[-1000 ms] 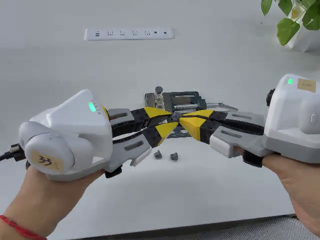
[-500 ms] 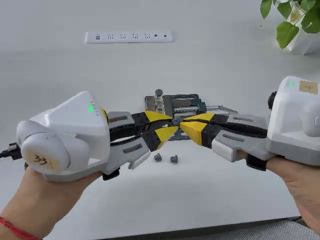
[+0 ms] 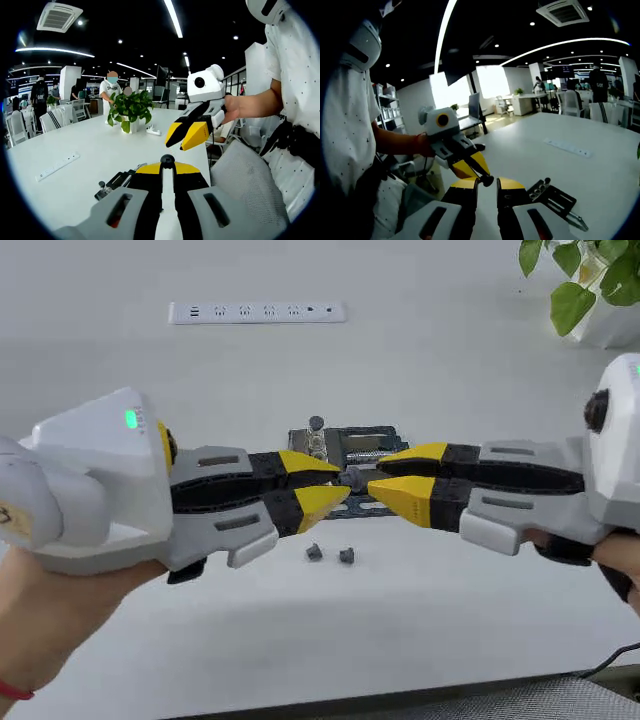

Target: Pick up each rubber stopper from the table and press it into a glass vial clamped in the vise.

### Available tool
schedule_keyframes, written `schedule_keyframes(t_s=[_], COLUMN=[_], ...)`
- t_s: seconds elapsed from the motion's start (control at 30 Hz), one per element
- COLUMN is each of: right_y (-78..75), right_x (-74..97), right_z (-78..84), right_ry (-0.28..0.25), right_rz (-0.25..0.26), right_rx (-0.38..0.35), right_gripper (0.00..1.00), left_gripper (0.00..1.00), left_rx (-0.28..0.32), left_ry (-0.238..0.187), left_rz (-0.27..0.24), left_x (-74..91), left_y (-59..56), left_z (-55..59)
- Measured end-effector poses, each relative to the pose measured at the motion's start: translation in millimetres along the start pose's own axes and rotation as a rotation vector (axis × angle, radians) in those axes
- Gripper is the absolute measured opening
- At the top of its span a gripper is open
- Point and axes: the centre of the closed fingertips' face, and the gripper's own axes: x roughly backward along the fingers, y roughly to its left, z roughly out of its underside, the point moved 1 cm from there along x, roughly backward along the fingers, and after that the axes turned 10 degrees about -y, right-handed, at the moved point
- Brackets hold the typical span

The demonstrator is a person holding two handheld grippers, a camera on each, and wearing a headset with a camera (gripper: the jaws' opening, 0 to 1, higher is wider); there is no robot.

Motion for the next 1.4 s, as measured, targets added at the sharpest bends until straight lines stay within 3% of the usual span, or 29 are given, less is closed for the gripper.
schedule_keyframes(t_s=[0.07, 0.3, 0.5, 0.83, 1.4], right_y=[6.8, 18.6, 27.8, 38.3, 44.4], right_x=[2.6, 5.6, 4.4, 2.4, 4.4], right_z=[-10.4, -35.1, -42.1, -45.0, -47.7], right_ry=[-0.017, -0.069, -0.085, -0.099, -0.119], right_rz=[-0.055, -0.137, -0.178, -0.218, -0.253], right_rx=[0.012, 0.013, 0.011, 0.008, -0.011], right_gripper=[0.13, 0.14, 0.14, 0.11, 0.08], left_gripper=[0.04, 0.04, 0.04, 0.04, 0.04], left_rx=[0.033, 0.137, 0.169, 0.207, 0.241], left_ry=[-0.026, -0.154, -0.214, -0.230, -0.247], left_rz=[0.037, 0.115, 0.138, 0.185, 0.219], left_x=[2.3, 6.7, 9.0, 8.0, 9.8], left_y=[-5.3, -18.4, -22.6, -34.3, -38.8], left_z=[-9.6, -45.4, -60.4, -65.5, -70.1])
